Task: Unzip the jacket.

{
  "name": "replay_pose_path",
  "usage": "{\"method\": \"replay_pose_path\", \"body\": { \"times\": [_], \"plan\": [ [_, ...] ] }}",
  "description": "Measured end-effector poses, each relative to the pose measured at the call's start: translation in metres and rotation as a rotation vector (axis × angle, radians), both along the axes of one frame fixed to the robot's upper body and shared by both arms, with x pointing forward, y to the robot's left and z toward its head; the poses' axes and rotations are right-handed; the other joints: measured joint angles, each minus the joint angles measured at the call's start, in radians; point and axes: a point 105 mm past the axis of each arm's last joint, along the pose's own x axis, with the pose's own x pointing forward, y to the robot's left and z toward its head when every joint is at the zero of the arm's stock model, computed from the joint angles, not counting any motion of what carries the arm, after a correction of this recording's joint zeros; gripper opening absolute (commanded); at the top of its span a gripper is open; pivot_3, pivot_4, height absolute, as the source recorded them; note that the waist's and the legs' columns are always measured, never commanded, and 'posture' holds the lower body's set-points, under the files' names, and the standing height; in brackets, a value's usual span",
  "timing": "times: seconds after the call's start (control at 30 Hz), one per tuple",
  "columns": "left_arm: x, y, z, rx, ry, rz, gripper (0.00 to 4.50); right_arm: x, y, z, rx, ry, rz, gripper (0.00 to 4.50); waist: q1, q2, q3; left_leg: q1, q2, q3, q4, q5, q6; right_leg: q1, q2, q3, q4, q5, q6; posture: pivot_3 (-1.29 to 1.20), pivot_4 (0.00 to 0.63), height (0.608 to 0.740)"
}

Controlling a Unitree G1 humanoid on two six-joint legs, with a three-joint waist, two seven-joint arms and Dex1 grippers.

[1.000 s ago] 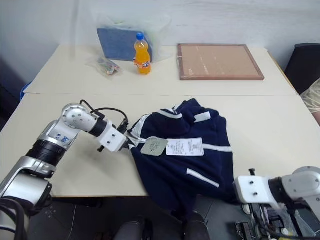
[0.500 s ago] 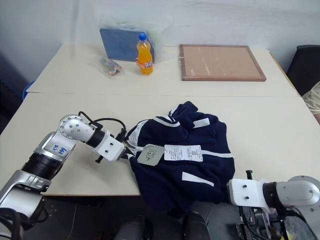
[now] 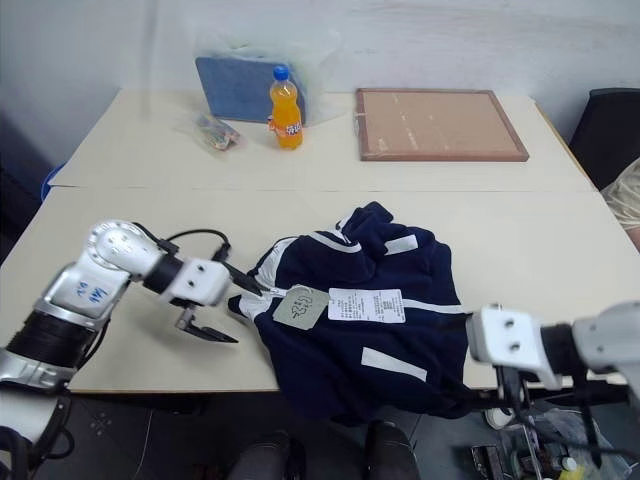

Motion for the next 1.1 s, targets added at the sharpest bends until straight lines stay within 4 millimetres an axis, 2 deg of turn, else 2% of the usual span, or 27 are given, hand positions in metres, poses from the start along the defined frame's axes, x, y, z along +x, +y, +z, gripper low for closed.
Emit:
{"method": "replay_pose_path", "body": {
  "times": [0.07,0.17,0.23,0.3,0.33,0.4,0.53,0.7,0.73,0.83,0.97,1.0,1.1],
  "plan": [
    [0.005,-0.006,0.026,-0.088,0.028,0.032,4.45,0.016,0.000,0.024,0.063,-0.028,-0.022,4.50,0.005,0.000,0.000,-0.001,0.000,0.000,0.001,0.000,0.000,0.000,-0.001,-0.001,0.000,0.000,0.000,0.00,0.150,0.740],
    [0.031,-0.031,0.067,-0.201,0.003,0.031,4.45,0.065,0.003,0.054,0.120,-0.116,-0.107,4.50,0.004,-0.001,0.000,-0.002,-0.001,0.002,0.005,0.000,0.001,0.003,0.000,-0.002,-0.002,0.001,0.000,0.00,0.150,0.740],
    [0.044,-0.052,0.079,-0.196,-0.043,-0.014,4.45,0.098,0.004,0.057,0.111,-0.135,-0.192,4.50,0.000,-0.001,0.000,0.000,-0.002,0.002,0.003,-0.001,0.001,0.003,0.000,-0.002,-0.002,0.000,-0.001,0.00,0.150,0.740],
    [0.060,-0.063,0.073,-0.147,-0.052,-0.017,4.45,0.132,0.004,0.048,0.090,-0.121,-0.297,4.50,-0.010,-0.001,-0.001,-0.002,-0.002,0.006,-0.001,-0.001,0.000,-0.001,0.001,-0.002,-0.002,0.000,-0.001,0.00,0.150,0.740],
    [0.068,-0.072,0.063,-0.113,-0.034,-0.023,4.45,0.150,0.006,0.040,0.074,-0.097,-0.350,4.50,-0.016,-0.001,-0.001,-0.003,-0.002,0.008,-0.002,-0.001,0.000,-0.003,0.001,-0.002,-0.001,0.000,-0.001,0.00,0.150,0.740],
    [0.073,-0.086,0.043,-0.054,0.002,-0.047,4.45,0.166,0.012,0.025,0.036,-0.048,-0.385,4.50,-0.026,0.000,-0.001,-0.007,-0.002,0.008,-0.006,0.000,-0.001,-0.009,0.000,-0.009,-0.002,0.000,-0.001,0.00,0.150,0.740],
    [0.083,-0.084,0.020,0.068,0.025,-0.015,4.45,0.185,0.009,0.008,-0.035,0.007,-0.449,4.50,-0.054,0.000,-0.001,-0.014,-0.003,0.011,-0.010,0.000,-0.001,-0.020,-0.005,-0.024,-0.002,0.000,-0.002,0.00,0.150,0.740],
    [0.088,-0.080,0.002,0.152,0.030,0.021,4.45,0.193,0.005,0.000,-0.066,0.055,-0.469,4.50,-0.075,0.000,-0.001,-0.015,-0.003,0.011,-0.008,0.000,0.000,-0.020,-0.008,-0.026,-0.001,0.000,-0.002,0.00,0.150,0.740],
    [0.089,-0.079,0.000,0.163,0.026,0.027,4.48,0.193,0.003,-0.003,-0.076,0.060,-0.468,4.32,-0.077,0.000,0.000,-0.015,-0.003,0.011,-0.006,0.000,0.000,-0.020,-0.008,-0.026,0.001,0.000,-0.002,0.00,0.150,0.740],
    [0.092,-0.074,-0.002,0.156,0.030,0.062,3.88,0.193,-0.005,-0.012,-0.097,0.089,-0.478,3.59,-0.078,0.000,0.000,-0.015,-0.003,0.010,0.000,0.000,0.000,-0.020,-0.011,-0.025,0.009,0.000,-0.002,0.00,0.150,0.740],
    [0.093,-0.071,0.000,0.123,0.045,0.094,2.63,0.194,-0.005,-0.019,-0.079,0.119,-0.480,2.18,-0.078,0.000,0.000,-0.015,-0.003,0.010,0.003,0.000,0.001,-0.020,-0.011,-0.025,0.012,0.000,-0.002,0.00,0.150,0.740],
    [0.094,-0.069,0.000,0.118,0.051,0.105,2.44,0.194,-0.004,-0.020,-0.073,0.122,-0.480,1.98,-0.078,0.000,0.000,-0.015,-0.003,0.010,0.003,0.000,0.001,-0.020,-0.011,-0.025,0.012,0.000,-0.002,0.00,0.150,0.740],
    [0.095,-0.063,0.002,0.094,0.076,0.144,1.44,0.197,-0.005,-0.017,-0.033,0.126,-0.506,0.87,-0.078,0.000,0.000,-0.016,-0.004,0.009,0.003,0.000,0.001,-0.020,-0.012,-0.025,0.012,0.000,-0.002,0.00,0.150,0.740]
  ]
}}
